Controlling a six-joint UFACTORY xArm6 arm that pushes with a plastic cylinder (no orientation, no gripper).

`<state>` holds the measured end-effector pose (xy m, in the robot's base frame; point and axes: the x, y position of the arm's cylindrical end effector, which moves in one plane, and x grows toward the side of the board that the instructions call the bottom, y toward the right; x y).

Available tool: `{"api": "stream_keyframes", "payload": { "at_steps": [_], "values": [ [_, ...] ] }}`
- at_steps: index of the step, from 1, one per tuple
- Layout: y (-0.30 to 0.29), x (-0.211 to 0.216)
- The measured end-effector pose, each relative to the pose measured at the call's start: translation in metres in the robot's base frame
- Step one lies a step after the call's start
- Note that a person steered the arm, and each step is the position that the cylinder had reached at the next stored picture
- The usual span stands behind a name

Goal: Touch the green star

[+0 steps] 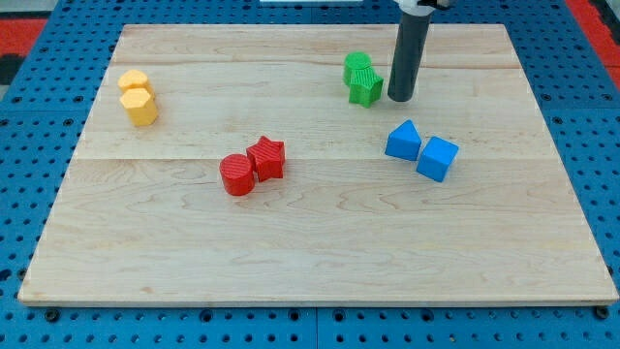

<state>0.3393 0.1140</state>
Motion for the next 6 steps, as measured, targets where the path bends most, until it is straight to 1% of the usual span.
{"api": "stream_keyframes", "payload": {
  "at_steps": [2,3,4,5,6],
  "values": [
    [-0.026,0.001],
    [-0.020,0.003],
    [0.016,0.025],
    [0.097,0.049],
    [0.093,0.144]
  ]
}}
